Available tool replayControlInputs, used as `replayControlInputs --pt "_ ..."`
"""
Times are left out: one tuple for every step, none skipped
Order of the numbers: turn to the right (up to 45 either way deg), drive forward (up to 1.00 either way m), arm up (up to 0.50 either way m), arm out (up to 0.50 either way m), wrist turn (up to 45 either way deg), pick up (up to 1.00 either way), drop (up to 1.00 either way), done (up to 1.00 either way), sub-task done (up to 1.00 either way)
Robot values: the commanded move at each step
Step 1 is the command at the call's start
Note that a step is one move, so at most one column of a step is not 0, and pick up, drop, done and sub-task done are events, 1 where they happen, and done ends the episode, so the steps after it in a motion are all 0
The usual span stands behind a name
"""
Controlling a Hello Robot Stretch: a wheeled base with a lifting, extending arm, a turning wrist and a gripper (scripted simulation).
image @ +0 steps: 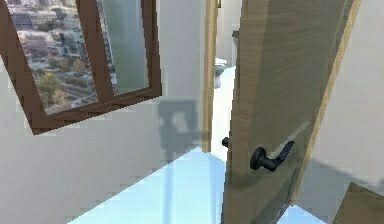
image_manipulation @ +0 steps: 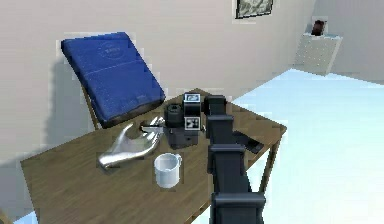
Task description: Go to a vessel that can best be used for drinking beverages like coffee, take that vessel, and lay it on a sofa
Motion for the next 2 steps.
replayControlInputs --pt "0.0 0.0 -0.3 0.0 0.0 0.0 0.0 0.0 0.0" --pt "0.0 0.0 0.0 0.0 0.0 1.0 0.0 0.0 0.0"
